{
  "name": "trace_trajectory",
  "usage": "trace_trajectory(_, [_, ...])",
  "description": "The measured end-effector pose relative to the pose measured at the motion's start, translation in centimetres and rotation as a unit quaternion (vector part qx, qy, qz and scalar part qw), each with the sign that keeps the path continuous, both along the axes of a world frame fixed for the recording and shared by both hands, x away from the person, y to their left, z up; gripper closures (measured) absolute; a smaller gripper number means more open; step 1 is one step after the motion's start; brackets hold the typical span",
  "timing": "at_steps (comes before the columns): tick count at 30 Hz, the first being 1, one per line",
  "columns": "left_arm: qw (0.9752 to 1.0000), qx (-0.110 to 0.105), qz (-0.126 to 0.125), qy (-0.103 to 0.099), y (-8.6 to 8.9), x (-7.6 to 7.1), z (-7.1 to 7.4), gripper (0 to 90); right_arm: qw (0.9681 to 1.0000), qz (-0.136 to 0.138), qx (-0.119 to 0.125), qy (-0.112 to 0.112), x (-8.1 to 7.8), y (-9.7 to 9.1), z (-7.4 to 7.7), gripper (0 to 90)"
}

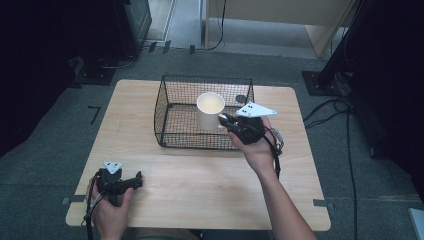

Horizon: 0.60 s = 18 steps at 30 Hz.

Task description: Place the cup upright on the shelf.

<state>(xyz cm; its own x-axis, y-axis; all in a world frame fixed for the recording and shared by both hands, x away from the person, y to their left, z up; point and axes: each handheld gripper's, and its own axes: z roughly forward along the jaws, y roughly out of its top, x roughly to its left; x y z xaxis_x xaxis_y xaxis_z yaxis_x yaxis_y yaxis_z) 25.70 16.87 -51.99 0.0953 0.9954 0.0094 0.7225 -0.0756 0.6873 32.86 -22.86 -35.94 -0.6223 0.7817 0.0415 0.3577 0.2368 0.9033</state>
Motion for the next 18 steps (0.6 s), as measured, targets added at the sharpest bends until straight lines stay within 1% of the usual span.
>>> trace_trajectory(5, [1.0000,0.000,-0.001,0.001,0.0,0.0,0.0,0.0,0.9994,-0.034,-0.002,0.009,1.8,-0.2,-1.2,81.0])
trace_trajectory(6, [1.0000,0.000,0.000,0.000,0.0,0.0,0.0,0.0,0.9990,-0.043,-0.002,0.012,2.2,-0.3,-1.6,81.1])
trace_trajectory(11, [1.0000,0.000,-0.001,0.001,0.0,0.0,0.0,0.0,0.9971,-0.072,-0.007,0.025,3.6,-0.3,-2.9,81.0])
trace_trajectory(14, [1.0000,0.000,-0.001,0.001,0.0,0.0,0.0,0.0,0.9961,-0.081,-0.012,0.034,4.2,-0.2,-3.6,81.0])
trace_trajectory(18, [1.0000,0.001,-0.002,0.001,0.0,0.0,0.0,0.0,0.9951,-0.083,-0.019,0.051,4.9,0.2,-4.4,81.0])
